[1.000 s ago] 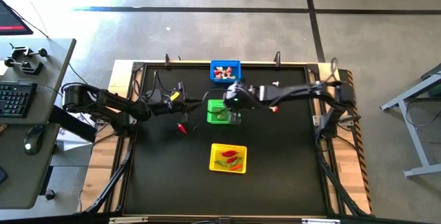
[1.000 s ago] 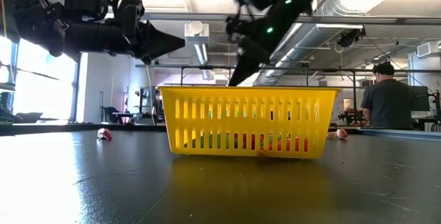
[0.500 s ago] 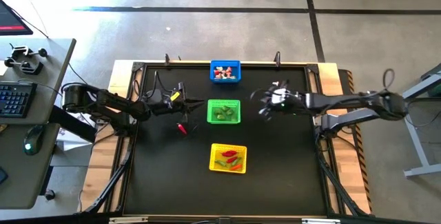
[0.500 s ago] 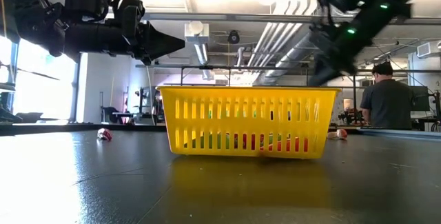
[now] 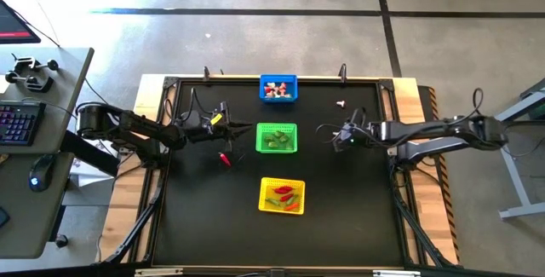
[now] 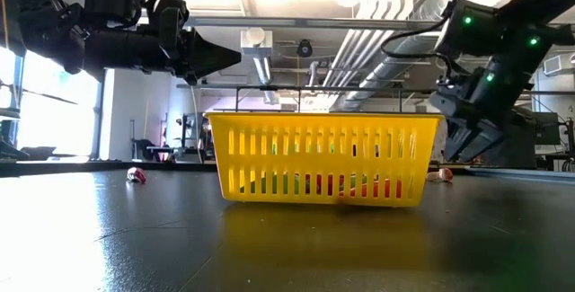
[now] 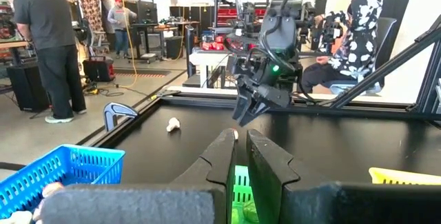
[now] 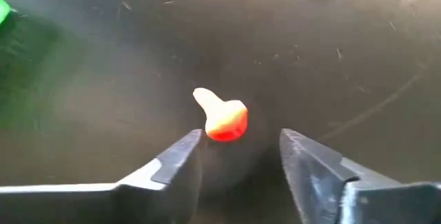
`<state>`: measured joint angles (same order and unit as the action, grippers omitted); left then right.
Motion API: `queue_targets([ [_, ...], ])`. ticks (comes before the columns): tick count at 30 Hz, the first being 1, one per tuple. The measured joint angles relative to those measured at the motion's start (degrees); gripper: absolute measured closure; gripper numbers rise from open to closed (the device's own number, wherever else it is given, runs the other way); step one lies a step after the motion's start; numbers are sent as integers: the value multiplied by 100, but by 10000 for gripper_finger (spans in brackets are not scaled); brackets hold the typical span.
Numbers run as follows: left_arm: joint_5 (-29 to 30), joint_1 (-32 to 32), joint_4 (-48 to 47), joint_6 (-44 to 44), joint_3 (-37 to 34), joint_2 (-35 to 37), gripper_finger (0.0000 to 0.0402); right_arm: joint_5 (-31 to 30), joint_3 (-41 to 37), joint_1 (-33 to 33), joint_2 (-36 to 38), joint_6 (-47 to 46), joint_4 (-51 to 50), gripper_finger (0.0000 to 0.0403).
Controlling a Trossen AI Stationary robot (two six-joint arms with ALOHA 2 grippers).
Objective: Sort produce into baskets
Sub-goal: Put the red mushroom into the blue bin
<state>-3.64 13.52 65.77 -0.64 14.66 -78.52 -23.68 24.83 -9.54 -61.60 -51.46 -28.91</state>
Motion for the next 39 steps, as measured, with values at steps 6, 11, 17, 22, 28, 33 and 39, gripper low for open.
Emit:
queue_targets([
  [6,0,0,-17,-1,0,0,378,-7,-3,0,-421,632,820,191],
  [11,0,0,-114,1,0,0,378,-34,-3,-101,-945,651,847,208],
  [17,-310,3,-450,195,0,0,378,-36,-3,-98,-1346,883,1237,253],
  [22,-875,187,-628,370,0,-2,394,-38,126,-98,-1369,1291,1343,331],
  [28,-759,403,-494,332,-209,-4,399,-29,724,-134,-1367,2220,1634,391],
  [33,-728,452,203,403,-552,-4,401,128,1260,-506,-1436,3293,2364,380],
  [39,-730,452,456,403,-632,-1,401,639,2245,-1087,-2146,4480,2803,383],
])
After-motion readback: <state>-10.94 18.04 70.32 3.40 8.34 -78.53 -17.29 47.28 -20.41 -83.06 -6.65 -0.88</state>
